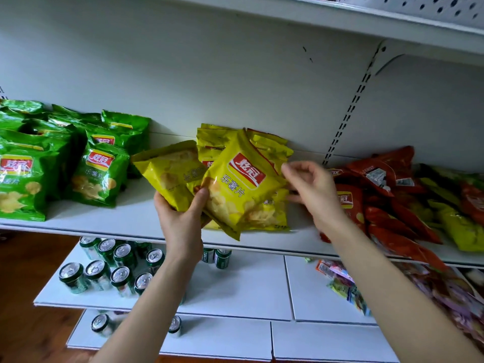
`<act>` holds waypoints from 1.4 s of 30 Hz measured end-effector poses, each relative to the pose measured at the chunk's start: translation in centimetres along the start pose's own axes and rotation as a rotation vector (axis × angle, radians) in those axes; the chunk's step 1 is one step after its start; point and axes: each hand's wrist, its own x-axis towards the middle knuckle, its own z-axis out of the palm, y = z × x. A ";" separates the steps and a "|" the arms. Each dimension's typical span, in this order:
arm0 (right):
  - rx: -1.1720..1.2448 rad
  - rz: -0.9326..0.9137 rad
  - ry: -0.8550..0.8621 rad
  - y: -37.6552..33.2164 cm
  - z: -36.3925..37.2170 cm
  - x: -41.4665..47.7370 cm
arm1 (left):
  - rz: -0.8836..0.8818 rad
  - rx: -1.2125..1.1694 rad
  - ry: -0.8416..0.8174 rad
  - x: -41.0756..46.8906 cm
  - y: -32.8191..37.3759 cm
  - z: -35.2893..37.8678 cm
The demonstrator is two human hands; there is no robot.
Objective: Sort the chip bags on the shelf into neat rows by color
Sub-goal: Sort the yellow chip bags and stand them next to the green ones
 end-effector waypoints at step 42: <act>-1.171 -0.656 -0.254 13.6 -0.5 1.8 | 0.005 0.144 -0.039 0.8 -1.5 -5.6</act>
